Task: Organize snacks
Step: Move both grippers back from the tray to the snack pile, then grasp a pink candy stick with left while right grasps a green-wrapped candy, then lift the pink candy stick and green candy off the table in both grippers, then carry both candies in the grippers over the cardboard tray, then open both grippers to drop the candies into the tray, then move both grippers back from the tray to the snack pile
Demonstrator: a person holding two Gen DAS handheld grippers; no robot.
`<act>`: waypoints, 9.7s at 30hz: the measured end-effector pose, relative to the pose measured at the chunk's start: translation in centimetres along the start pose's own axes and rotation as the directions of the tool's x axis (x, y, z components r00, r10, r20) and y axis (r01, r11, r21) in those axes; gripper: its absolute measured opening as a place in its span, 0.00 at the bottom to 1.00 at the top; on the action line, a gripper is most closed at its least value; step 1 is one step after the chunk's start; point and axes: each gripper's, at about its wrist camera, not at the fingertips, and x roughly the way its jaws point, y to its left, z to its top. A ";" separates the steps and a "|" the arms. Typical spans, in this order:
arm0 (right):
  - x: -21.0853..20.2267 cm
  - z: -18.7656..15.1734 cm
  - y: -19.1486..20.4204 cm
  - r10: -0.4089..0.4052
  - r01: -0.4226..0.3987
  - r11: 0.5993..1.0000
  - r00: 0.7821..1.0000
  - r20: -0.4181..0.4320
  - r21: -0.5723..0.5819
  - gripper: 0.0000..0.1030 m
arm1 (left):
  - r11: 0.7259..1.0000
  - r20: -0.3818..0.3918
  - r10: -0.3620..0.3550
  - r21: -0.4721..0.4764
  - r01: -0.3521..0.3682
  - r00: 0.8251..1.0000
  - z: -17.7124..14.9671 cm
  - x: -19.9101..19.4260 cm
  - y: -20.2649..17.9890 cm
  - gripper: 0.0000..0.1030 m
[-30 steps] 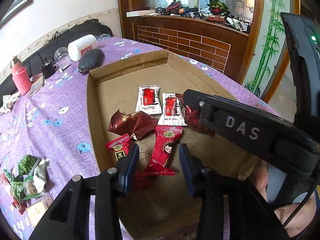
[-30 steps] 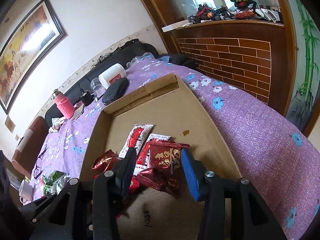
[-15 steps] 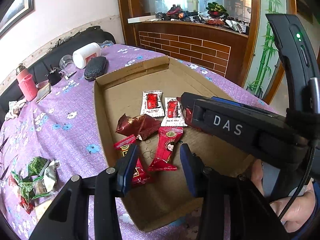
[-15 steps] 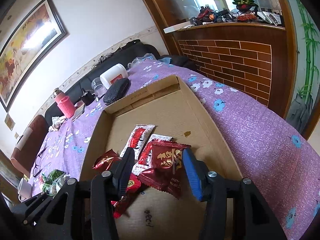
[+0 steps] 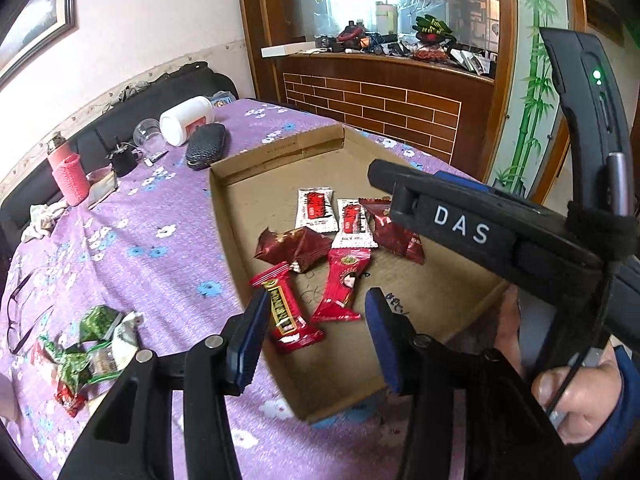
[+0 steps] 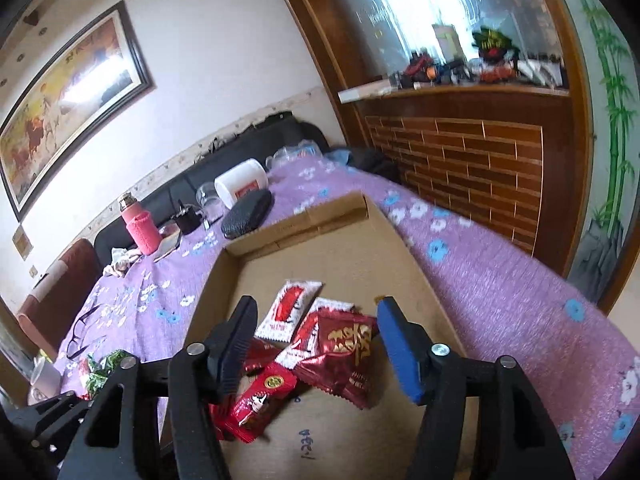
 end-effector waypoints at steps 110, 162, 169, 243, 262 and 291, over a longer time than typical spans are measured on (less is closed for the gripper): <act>10.0 -5.1 24.3 0.384 -0.498 0.847 0.814 -0.436 -0.185 0.22 | 0.783 -0.133 0.134 -0.593 -0.187 0.982 -8.6 -1.0 30.9 0.16; 12.0 -2.1 18.9 0.317 -0.344 0.939 0.884 -0.343 -0.020 0.22 | 0.879 -0.001 0.086 -0.471 -0.076 0.996 -6.4 -2.6 25.6 0.16; 8.9 -0.9 15.0 0.341 -0.336 0.939 0.893 -0.293 0.069 0.22 | 0.870 -0.001 0.034 -0.493 -0.030 0.999 -6.5 -2.0 25.8 0.16; 5.4 3.2 0.7 0.175 -0.159 0.980 0.975 -0.137 0.122 0.45 | 0.919 -0.001 -0.211 -0.341 0.198 0.977 3.6 1.2 7.5 0.32; 4.6 1.2 6.8 0.296 -0.320 0.939 0.939 -0.177 -0.129 0.45 | 0.848 -0.024 -0.037 -0.530 0.018 0.999 -6.2 -5.2 21.4 0.35; 3.3 -0.6 12.0 0.474 -0.531 0.842 0.814 -0.336 -0.099 0.45 | 0.873 -0.210 -0.070 -0.486 -0.042 0.975 -10.8 -1.5 24.6 0.34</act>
